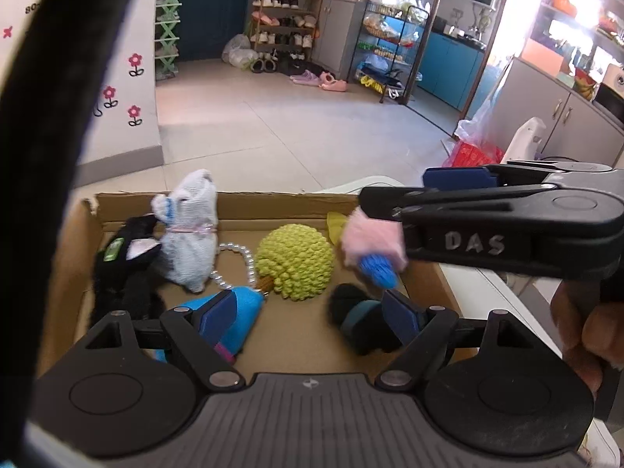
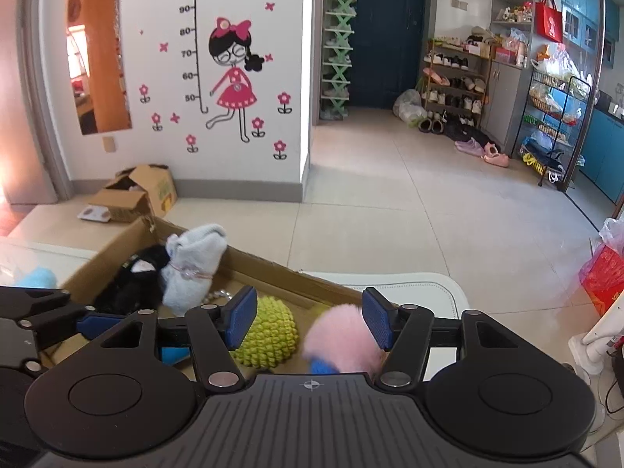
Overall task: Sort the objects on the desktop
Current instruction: 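Carry the pink keychain and black sock over the cardboard box and open both grippers, then move both grippers back from the box to the table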
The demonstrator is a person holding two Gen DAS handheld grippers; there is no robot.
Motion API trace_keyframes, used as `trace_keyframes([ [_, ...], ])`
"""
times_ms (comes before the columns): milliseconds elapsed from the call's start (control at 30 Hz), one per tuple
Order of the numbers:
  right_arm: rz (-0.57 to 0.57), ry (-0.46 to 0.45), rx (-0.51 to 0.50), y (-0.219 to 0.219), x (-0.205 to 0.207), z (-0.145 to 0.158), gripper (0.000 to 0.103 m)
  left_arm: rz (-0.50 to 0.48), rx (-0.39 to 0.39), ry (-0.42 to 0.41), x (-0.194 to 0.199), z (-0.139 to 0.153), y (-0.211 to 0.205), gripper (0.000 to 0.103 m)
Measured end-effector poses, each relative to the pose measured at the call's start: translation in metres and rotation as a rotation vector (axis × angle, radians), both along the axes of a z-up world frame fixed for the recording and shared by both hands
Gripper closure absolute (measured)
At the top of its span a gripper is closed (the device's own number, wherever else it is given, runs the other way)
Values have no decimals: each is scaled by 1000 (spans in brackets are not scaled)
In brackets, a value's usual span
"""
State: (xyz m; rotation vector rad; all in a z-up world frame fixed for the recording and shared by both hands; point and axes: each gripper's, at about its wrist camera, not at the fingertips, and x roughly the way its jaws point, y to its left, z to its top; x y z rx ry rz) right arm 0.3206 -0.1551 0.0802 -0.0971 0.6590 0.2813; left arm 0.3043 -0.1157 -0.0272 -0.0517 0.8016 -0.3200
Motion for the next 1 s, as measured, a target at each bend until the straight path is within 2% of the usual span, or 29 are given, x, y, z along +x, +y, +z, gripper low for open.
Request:
trace_keyframes([
  [133, 26, -13, 36, -5, -23, 16, 37, 0, -12, -28, -36, 21, 24, 24],
  [333, 84, -52, 122, -15, -99, 39, 33, 36, 7, -78, -118, 48, 64, 19],
  [533, 126, -88, 232, -22, -194, 45, 27, 109, -10, -83, -195, 38, 103, 16],
  [667, 145, -96, 272, -19, -253, 31, 21, 161, -22, -69, -237, 21, 116, 13],
  [800, 201, -83, 209, 0, -291, 9, 19, 200, -63, -19, -263, 4, 124, 12],
  [1000, 382, -127, 95, 43, -327, -7, 18, 260, -182, 44, -278, -14, 138, 12],
])
